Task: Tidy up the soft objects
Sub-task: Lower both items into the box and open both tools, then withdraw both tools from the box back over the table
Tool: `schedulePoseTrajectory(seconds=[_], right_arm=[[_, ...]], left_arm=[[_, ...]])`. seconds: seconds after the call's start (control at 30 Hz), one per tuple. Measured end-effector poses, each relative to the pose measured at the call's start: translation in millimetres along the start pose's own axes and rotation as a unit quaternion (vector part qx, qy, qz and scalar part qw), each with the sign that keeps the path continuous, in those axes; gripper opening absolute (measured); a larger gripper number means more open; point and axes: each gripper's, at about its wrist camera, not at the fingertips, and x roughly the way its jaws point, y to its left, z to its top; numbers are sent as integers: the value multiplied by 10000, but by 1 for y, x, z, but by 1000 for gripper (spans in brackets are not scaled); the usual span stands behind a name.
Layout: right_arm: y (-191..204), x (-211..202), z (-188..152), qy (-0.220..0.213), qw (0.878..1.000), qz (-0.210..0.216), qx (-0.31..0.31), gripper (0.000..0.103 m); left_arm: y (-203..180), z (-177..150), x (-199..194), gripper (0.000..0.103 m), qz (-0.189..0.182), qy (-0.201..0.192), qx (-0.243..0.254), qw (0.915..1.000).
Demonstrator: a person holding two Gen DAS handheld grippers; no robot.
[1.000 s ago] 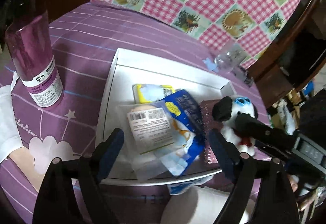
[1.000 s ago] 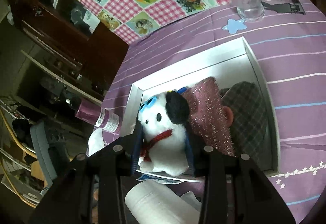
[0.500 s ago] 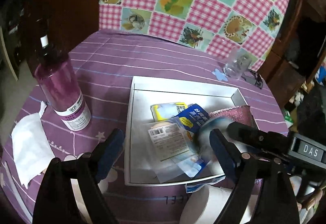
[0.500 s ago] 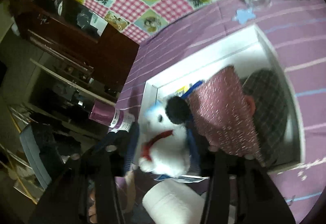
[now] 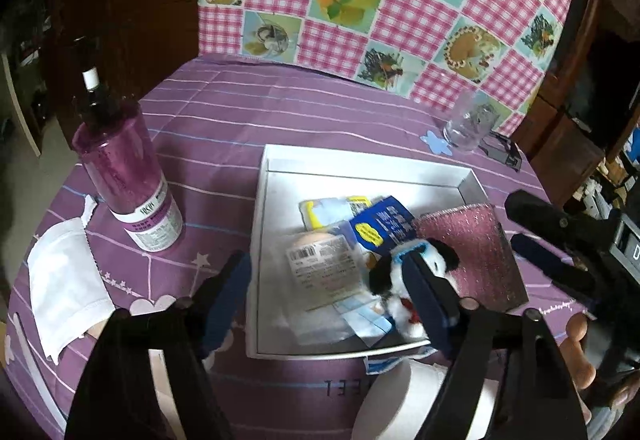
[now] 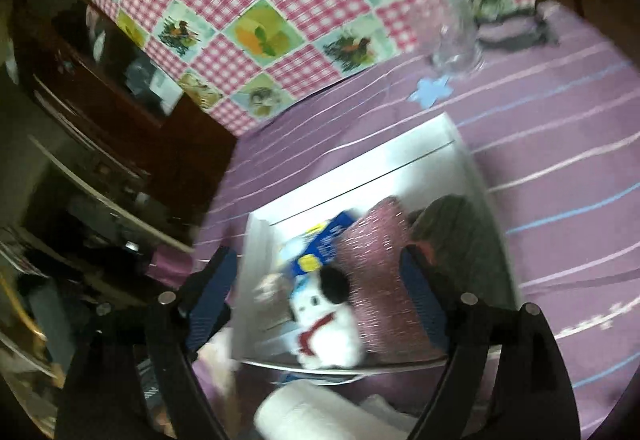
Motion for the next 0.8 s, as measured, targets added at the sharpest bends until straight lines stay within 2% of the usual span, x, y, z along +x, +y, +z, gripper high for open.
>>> schedulePoseTrajectory(seconds=[0.13,0.27,0.33,0.4,0.53,0.67,0.8], right_arm=[[5,-12,1,38,9999,-81,-127,83],[8,-17,3,218,9994,-211,-162,83],[12,-15,3,381,9986,-297,-201,83],[14,-13,2,601,9971,-407,-231,83],[21,-15,-3,963,9932,-583,-313,83],[31,-19,-10,1341,9846,-973,-554,82],[41,-32,-14,1358,9804,-1151,-845,82]], left_arm=[[-8,-2,-2,47,39,63,145,9999],[-12,-4,-2,29,-22,205,195,9996],[-13,-4,-2,11,-128,314,158,9993],[-13,-5,-3,9,-134,398,116,9991],[-19,-6,-11,8,85,338,279,9990],[-22,-6,-15,8,185,310,336,9988],[-26,-6,-18,8,218,296,412,9985]])
